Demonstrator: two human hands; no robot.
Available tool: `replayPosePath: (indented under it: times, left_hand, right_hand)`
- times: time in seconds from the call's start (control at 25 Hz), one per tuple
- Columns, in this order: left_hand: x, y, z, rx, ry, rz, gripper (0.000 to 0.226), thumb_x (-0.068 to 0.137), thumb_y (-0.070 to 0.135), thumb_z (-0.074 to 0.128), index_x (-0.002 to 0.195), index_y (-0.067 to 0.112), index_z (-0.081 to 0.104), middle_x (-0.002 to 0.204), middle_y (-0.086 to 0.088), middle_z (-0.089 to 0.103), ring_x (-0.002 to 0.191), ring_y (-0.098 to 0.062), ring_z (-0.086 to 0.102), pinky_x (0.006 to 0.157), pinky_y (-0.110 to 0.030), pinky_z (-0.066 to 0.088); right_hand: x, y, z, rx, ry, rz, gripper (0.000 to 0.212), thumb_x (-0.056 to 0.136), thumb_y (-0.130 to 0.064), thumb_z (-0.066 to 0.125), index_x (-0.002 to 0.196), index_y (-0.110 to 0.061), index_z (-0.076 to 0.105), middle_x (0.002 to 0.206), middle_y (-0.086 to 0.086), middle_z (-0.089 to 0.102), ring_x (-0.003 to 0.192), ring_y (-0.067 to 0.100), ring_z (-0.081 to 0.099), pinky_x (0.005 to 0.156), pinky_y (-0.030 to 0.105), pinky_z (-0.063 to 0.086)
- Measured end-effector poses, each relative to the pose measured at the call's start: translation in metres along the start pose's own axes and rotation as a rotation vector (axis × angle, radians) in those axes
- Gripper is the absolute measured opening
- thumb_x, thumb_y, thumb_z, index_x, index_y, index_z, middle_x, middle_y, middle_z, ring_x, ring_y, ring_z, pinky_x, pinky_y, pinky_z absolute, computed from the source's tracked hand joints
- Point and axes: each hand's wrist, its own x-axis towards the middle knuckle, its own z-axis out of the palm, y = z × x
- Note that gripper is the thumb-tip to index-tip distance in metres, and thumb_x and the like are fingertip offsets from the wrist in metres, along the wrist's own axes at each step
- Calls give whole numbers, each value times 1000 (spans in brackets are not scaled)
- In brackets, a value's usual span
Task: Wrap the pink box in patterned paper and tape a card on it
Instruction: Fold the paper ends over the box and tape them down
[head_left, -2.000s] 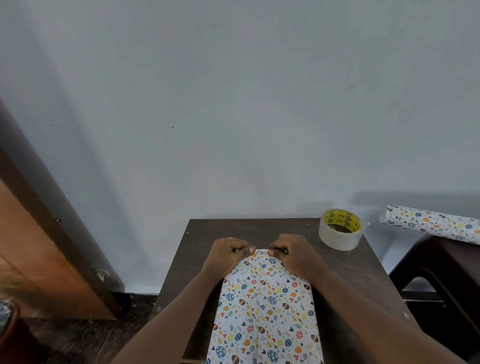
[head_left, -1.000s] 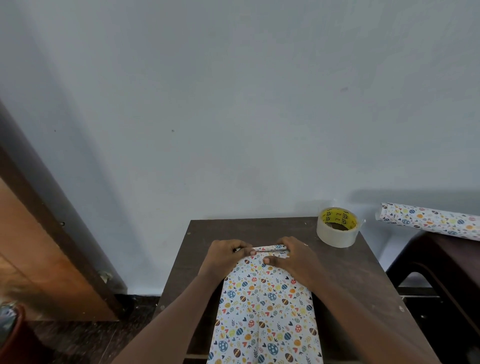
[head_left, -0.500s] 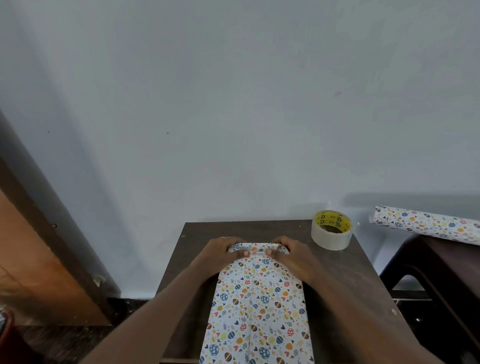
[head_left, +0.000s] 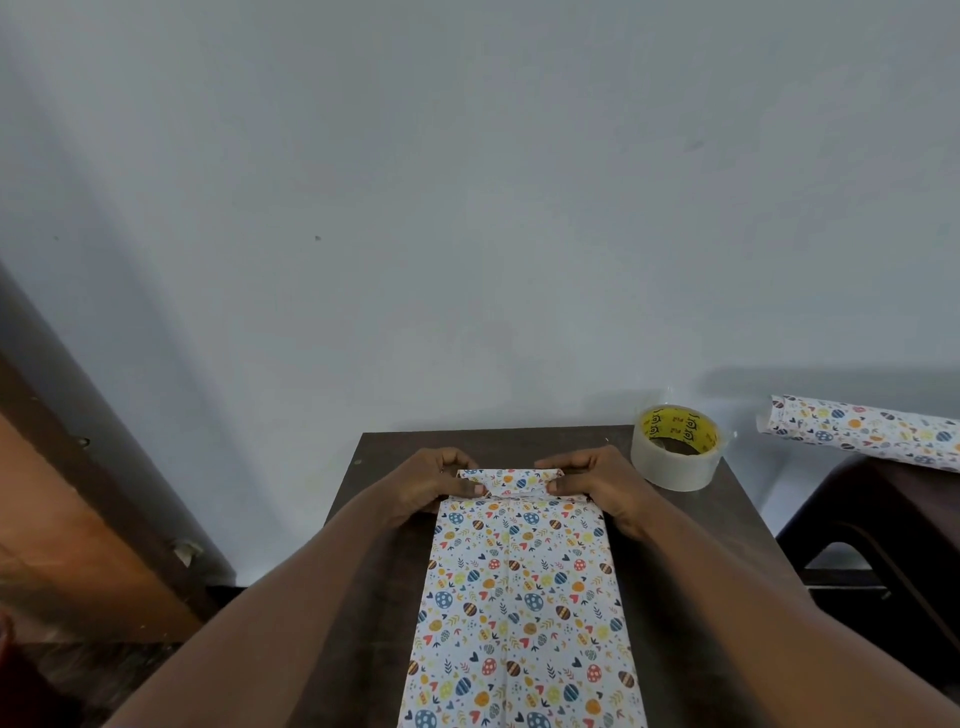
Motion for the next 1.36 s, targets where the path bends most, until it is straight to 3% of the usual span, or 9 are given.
replayPosePath:
  times: [0.16, 0.28, 0.56, 0.72, 0.8, 0.92, 1.08, 1.24, 1.36]
  left_hand:
    - [2, -4, -4, -137, -49, -24, 28, 83, 6, 66, 110, 13, 66, 93, -5, 72, 82, -16, 69, 67, -25, 57]
    - [4, -7, -3, -156, -24, -13, 24, 82, 6, 67, 106, 13, 68, 93, -5, 73, 80, -14, 69, 69, -27, 57]
    - [3, -10, -1, -174, 19, 17, 20, 81, 5, 68, 99, 13, 70, 87, -5, 73, 75, -14, 68, 66, -26, 57]
    - [3, -9, 1, -172, 47, 18, 20, 80, 7, 69, 99, 13, 70, 88, -6, 73, 75, -14, 68, 69, -27, 57]
    - [3, -7, 1, -169, 47, 0, 18, 81, 9, 69, 100, 12, 70, 86, -5, 73, 73, -13, 68, 66, -24, 56]
    - [4, -5, 0, -167, 48, -44, 14, 82, 14, 68, 96, 9, 69, 82, -4, 72, 69, -12, 67, 62, -24, 56]
    - [5, 0, -1, -148, 45, -105, 11, 85, 15, 66, 91, 6, 67, 67, 1, 70, 55, -6, 64, 50, -20, 51]
    - [6, 5, -5, -181, -70, -113, 25, 84, 12, 66, 109, 8, 64, 87, -5, 71, 70, -11, 68, 57, -21, 55]
    - [7, 7, -7, -113, -85, -54, 27, 81, 4, 67, 108, 9, 67, 91, -5, 72, 74, -13, 69, 59, -21, 55]
  right_hand:
    - [0, 0, -6, 122, -56, 47, 28, 84, 7, 59, 100, -13, 70, 90, 5, 73, 83, 19, 69, 68, 26, 57]
    - [-1, -2, -17, 297, -130, 129, 26, 88, 8, 51, 101, -9, 66, 100, 14, 69, 93, 24, 66, 72, 31, 59]
    - [0, -5, -8, 98, -48, 127, 33, 79, 21, 51, 87, -6, 68, 92, 14, 69, 80, 22, 68, 60, 26, 58]
    - [-2, -10, -4, 263, -177, 120, 34, 82, 15, 50, 101, -9, 66, 98, 14, 67, 80, 24, 66, 60, 27, 57]
    - [2, -12, 1, 127, -180, 61, 28, 82, -1, 63, 105, -17, 65, 102, 9, 67, 83, 23, 66, 66, 28, 55]
    - [11, -14, 7, -199, -32, -76, 18, 77, -14, 73, 93, -23, 69, 96, -4, 68, 89, 17, 65, 77, 26, 49]
    - [16, -10, 9, -258, 0, -127, 16, 78, -15, 73, 94, -15, 72, 92, -7, 69, 91, 12, 63, 90, 31, 45]
    - [21, -7, 5, -336, -68, -146, 30, 81, -16, 70, 111, -15, 67, 112, -2, 65, 105, 14, 60, 98, 33, 43]
    - [23, -9, 3, -345, -103, -137, 24, 80, -13, 71, 104, -18, 70, 105, -3, 67, 99, 16, 63, 95, 34, 47]
